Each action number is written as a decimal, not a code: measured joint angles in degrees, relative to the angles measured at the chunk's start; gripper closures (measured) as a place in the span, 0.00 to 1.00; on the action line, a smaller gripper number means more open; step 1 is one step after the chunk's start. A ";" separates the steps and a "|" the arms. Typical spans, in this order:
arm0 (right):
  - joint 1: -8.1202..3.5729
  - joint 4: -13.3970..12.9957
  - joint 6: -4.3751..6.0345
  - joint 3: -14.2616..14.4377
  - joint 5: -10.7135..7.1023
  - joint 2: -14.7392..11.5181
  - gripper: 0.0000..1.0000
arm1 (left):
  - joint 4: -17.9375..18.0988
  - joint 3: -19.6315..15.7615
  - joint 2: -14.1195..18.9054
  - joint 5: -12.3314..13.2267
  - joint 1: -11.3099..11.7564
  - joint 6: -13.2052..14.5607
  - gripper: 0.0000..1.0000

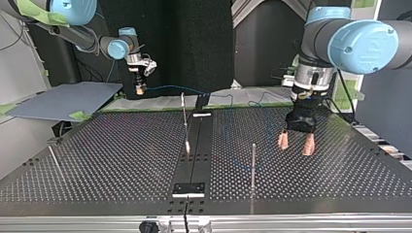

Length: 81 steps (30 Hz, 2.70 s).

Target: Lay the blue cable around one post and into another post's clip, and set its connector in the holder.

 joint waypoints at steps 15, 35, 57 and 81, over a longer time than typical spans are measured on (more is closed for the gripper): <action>0.05 0.70 0.00 -0.48 0.09 -0.02 1.00 | -7.55 7.58 0.02 -7.58 -1.47 7.59 0.00; 0.05 0.77 -0.15 -0.50 0.09 -0.02 1.00 | -18.18 13.92 -1.12 -14.17 -4.87 18.21 0.00; 0.05 0.77 -0.15 -0.50 0.25 -0.03 1.00 | -20.94 13.97 -2.14 -12.66 -7.35 31.36 0.00; 0.18 1.12 -0.24 -0.77 0.26 -0.03 1.00 | -20.90 13.97 -2.11 -12.37 -8.11 44.87 0.00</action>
